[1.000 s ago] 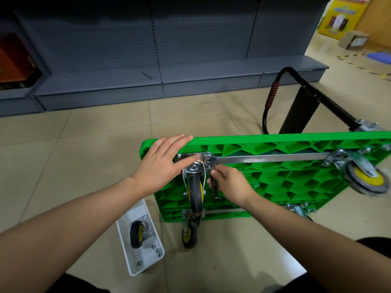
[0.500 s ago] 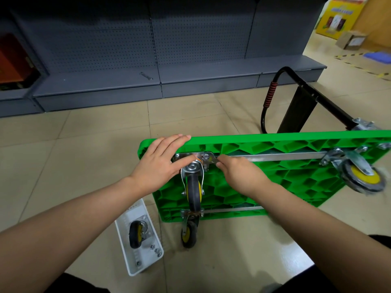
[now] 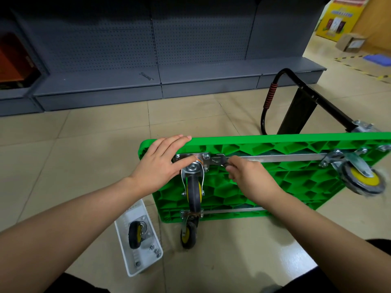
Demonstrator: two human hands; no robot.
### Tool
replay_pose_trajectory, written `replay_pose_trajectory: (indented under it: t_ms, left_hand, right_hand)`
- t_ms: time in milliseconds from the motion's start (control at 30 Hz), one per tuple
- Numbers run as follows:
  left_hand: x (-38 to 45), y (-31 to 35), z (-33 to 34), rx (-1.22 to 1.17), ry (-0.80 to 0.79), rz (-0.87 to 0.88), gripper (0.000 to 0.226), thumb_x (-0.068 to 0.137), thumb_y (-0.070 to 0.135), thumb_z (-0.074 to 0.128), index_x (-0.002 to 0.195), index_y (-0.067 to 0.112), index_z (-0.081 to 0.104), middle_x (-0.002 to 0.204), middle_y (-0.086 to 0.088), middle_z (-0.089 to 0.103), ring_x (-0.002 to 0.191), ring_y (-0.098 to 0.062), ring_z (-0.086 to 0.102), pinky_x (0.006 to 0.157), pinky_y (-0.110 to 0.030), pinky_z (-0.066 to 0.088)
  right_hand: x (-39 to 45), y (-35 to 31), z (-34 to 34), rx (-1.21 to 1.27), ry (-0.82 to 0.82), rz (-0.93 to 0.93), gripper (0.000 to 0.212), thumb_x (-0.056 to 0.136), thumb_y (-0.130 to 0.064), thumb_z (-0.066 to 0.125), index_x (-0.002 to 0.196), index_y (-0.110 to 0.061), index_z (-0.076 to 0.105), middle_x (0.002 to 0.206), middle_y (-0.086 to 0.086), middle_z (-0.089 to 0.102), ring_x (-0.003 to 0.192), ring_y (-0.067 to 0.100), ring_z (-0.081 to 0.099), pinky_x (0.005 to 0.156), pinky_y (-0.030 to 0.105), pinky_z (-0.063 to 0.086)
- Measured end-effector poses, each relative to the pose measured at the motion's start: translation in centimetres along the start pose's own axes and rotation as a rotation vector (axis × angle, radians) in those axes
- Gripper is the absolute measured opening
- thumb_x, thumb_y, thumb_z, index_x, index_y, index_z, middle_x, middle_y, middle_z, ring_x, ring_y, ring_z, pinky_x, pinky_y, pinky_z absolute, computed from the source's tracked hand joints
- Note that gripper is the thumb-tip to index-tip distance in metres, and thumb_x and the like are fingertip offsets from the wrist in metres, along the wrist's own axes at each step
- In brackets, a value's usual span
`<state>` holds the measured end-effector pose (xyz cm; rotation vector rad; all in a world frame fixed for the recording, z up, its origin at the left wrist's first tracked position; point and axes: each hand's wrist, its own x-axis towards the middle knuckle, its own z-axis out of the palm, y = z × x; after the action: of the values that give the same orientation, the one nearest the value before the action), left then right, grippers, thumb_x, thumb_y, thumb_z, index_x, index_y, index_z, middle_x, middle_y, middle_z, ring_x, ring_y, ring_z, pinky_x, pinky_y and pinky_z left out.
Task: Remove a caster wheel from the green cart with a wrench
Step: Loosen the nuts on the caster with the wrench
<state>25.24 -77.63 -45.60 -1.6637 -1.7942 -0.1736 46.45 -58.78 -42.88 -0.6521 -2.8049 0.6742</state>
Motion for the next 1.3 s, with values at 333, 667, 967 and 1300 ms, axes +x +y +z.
replay_pose_trajectory:
  t_ms: [333,667,967,1300]
  left_hand:
    - [0.0,0.1,-0.2,-0.005,0.002,0.004,0.046,0.096,0.023,0.063,0.141,0.032,0.057,0.155,-0.017,0.043,0.140,-0.036,0.045,0.109,-0.048,0.035]
    - [0.0,0.0,0.0,0.001,0.007,-0.001,0.049,0.094,0.021,0.068,0.141,0.032,0.057,0.155,-0.016,0.043,0.141,-0.036,0.044,0.109,-0.047,0.035]
    - [0.0,0.0,0.0,0.008,0.011,-0.003,0.050,0.092,0.022,0.072,0.139,0.032,0.059,0.155,-0.015,0.044,0.140,-0.035,0.044,0.110,-0.046,0.034]
    - [0.0,0.0,0.0,0.000,0.001,0.000,0.054,0.092,0.021,0.072,0.142,0.033,0.056,0.156,-0.016,0.042,0.142,-0.035,0.042,0.110,-0.046,0.032]
  right_hand:
    - [0.4,-1.7,3.1,0.446,-0.046,0.208,0.023,0.102,-0.017,0.055,0.079,-0.013,0.058,0.078,0.003,0.074,0.066,0.009,0.072,0.070,0.028,0.054]
    - [1.2,-2.2,4.5,0.458,-0.003,0.213,0.022,0.102,-0.018,0.055,0.082,-0.011,0.061,0.075,-0.002,0.072,0.060,-0.006,0.065,0.056,0.015,0.043]
    - [1.5,-2.0,4.0,0.208,0.031,0.104,0.018,0.102,-0.025,0.050,0.086,-0.018,0.052,0.080,0.012,0.068,0.078,0.038,0.062,0.065,0.043,0.049]
    - [1.6,-1.2,0.5,-0.579,0.270,-0.136,0.013,0.080,-0.016,0.078,0.087,-0.018,0.066,0.075,0.005,0.060,0.071,0.032,0.058,0.064,0.035,0.027]
